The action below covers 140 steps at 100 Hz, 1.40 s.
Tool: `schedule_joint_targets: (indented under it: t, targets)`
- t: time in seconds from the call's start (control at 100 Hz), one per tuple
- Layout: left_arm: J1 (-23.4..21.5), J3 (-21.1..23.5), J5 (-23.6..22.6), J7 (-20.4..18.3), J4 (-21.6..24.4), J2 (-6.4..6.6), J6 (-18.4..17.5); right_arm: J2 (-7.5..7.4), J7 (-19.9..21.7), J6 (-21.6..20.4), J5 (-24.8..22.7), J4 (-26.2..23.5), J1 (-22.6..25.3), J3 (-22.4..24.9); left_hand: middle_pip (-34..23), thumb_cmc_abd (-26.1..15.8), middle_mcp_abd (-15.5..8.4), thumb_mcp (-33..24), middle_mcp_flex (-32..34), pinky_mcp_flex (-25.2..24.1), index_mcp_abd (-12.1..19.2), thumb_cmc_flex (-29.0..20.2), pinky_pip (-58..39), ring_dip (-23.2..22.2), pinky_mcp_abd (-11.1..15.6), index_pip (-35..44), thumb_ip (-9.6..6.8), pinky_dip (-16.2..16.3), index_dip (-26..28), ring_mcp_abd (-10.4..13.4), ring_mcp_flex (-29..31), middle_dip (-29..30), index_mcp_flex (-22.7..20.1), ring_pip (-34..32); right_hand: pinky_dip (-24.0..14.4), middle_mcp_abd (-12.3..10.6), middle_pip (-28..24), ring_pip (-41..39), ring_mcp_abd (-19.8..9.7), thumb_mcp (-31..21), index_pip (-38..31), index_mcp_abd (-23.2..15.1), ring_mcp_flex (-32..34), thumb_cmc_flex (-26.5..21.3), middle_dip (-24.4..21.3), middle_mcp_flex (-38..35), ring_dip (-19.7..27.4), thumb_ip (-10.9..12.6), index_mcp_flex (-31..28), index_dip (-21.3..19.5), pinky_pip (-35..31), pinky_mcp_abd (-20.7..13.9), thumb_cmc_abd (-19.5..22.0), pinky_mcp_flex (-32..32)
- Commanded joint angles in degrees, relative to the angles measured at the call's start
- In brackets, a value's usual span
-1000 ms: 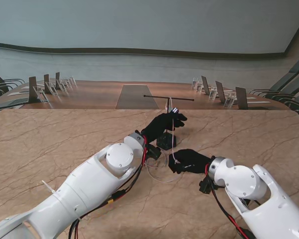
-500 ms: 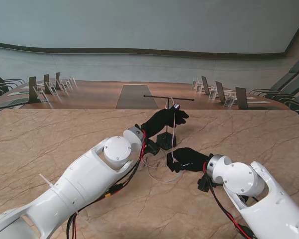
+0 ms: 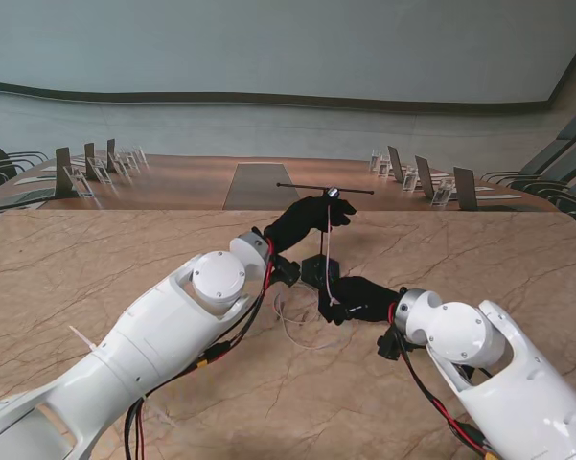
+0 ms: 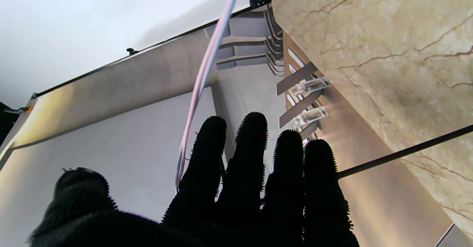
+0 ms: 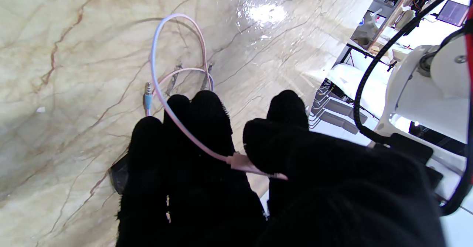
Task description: Take the wired earphone off the rack, coil the cable and place them on the table
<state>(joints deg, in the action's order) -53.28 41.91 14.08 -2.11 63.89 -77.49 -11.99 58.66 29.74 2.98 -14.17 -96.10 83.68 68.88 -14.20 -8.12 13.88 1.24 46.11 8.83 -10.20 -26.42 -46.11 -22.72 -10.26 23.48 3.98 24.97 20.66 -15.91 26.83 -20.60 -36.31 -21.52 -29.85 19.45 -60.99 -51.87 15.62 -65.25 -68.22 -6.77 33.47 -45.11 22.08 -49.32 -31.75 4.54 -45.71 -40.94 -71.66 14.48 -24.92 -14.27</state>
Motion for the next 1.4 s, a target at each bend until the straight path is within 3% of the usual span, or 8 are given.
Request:
schedule_joint_targets:
  t: [0.0,0.37,1.03,1.39]
  targets:
    - [0.3,0.4,-0.2,-0.1,0.2,0.24,-0.3,0.21,0.4,-0.2,0.0,-0.2,-0.5,-0.3,-0.5,-2.4,0.3,0.7,1.0,0.7,0.4,-0.5,-1.5,0.1,0.2,-0.6,-0.47,-0.8,0.2,-0.8,1.4,-0.2,0.1,-0.6,-1.6,6.5,-2.1,-2.7,-0.4,-1.2,-4.1,1.1,3.2,2.4,1.2,-1.2,-0.9,1.8,-3.0,0.0,-2.7,-0.6,-2.3,-0.5]
    - [0.6,1.1,-0.8,-0.4,1.8,0.93,-0.6,0.27,0.4,-0.4,0.2,0.0,-1.6,-0.6,-0.9,-3.5,0.0,0.4,1.5,1.5,0.7,-4.8,-2.3,-0.1,0.0,0.2,-0.44,-0.5,0.7,-0.7,2.3,-0.4,0.1,-1.1,-1.8,6.7,-2.4,-3.2,0.1,-1.7,-4.3,1.2,3.5,2.6,1.6,-1.5,-1.1,2.0,-3.1,0.1,-3.4,-0.2,-2.5,-0.7]
    - [1.0,1.4,-0.9,-0.7,3.6,1.38,-0.8,0.4,-0.1,-1.5,0.3,0.2,-2.2,0.2,-1.4,-3.7,-0.2,1.2,0.8,2.2,1.1,-7.0,-3.2,0.0,-0.3,0.2,-0.38,-0.2,0.5,-1.0,2.5,-0.5,4.4,-1.4,-1.9,6.9,-2.6,-3.4,0.2,-1.9,-4.3,1.4,3.9,2.8,1.8,-1.8,-1.2,2.2,-3.1,0.3,-3.7,0.2,-2.6,-1.0]
    - [1.4,1.8,-1.3,-0.7,4.0,1.58,-1.3,0.48,-0.2,-2.3,0.6,1.0,-2.9,0.1,-1.5,-4.0,-0.4,1.0,0.6,2.2,1.2,-8.2,-3.1,0.0,0.0,0.7,-0.41,-0.2,0.6,-0.6,2.5,-0.5,4.6,-1.4,-2.0,7.0,-2.6,-3.5,0.4,-2.1,-4.3,1.4,4.2,2.9,1.9,-2.0,-1.2,2.3,-3.3,0.4,-3.8,0.4,-2.7,-1.2]
